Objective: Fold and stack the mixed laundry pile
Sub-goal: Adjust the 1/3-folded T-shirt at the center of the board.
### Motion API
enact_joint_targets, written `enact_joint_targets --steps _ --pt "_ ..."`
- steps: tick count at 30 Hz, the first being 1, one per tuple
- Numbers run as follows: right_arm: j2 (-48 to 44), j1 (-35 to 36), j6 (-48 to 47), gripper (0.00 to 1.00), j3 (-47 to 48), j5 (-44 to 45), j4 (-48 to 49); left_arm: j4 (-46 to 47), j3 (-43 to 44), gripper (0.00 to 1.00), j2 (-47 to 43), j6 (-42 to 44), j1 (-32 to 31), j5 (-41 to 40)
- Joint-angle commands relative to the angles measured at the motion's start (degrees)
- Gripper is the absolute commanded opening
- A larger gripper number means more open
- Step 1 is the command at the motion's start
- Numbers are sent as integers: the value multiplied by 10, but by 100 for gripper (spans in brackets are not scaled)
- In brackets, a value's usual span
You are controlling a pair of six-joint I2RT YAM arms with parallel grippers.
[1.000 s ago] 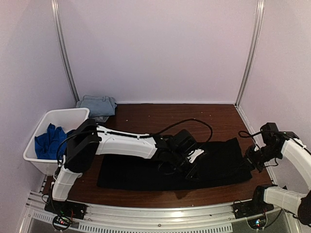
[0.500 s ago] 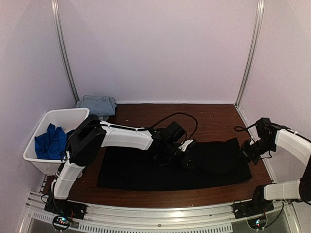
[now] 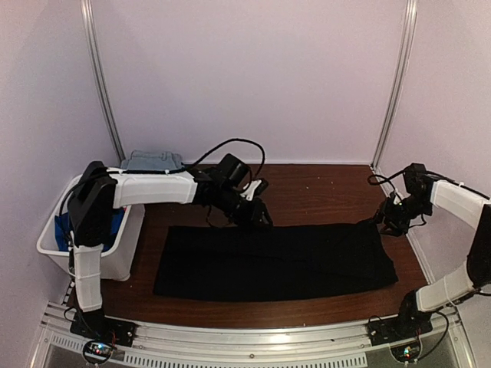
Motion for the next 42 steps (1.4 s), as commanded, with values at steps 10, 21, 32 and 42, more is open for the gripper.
enact_joint_targets --steps 10,21,32,42 --pt "141 -16 -81 44 101 53 56 -181 -55 34 -99 73 190 -156" --pt "237 -21 -101 40 167 60 69 -217 -74 46 -97 81 261 -174" --pt "281 -36 -104 30 182 62 73 -236 -90 48 -74 80 278 -181" --pt "291 -47 -106 9 184 46 81 -267 -96 57 -76 96 280 -234"
